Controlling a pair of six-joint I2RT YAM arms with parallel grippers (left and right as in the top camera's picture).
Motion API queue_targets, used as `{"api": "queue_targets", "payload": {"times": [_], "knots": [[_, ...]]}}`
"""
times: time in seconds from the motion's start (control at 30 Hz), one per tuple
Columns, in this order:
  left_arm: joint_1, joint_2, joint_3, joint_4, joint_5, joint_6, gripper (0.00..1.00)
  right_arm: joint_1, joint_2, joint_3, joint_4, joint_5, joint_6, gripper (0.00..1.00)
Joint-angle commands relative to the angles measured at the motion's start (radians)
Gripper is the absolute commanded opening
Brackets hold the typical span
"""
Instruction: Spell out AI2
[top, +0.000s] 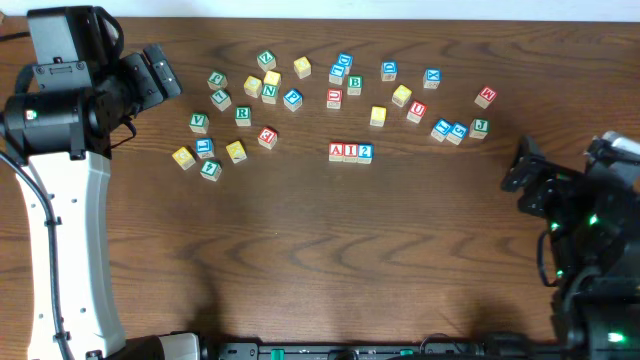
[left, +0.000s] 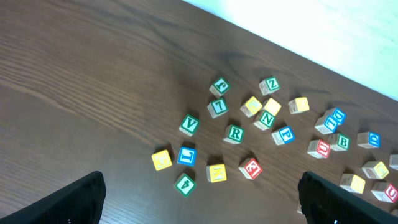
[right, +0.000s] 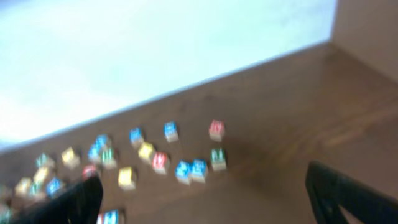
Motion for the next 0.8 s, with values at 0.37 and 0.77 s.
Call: {"api": "queue_targets", "payload": {"times": [0.37,0.77], "knots": [[0.002,0.004,0.011,-0.004,-0.010,0.005,0.97,-0.010,-0.468,-0.759,0.601,-0.116,-0.036,0.99],[0.002,0.004,0.011,-0.004,-0.010,0.005,0.98,0.022,-0.644,-0.887,0.520,-0.126,-0.011,0.99]]}}
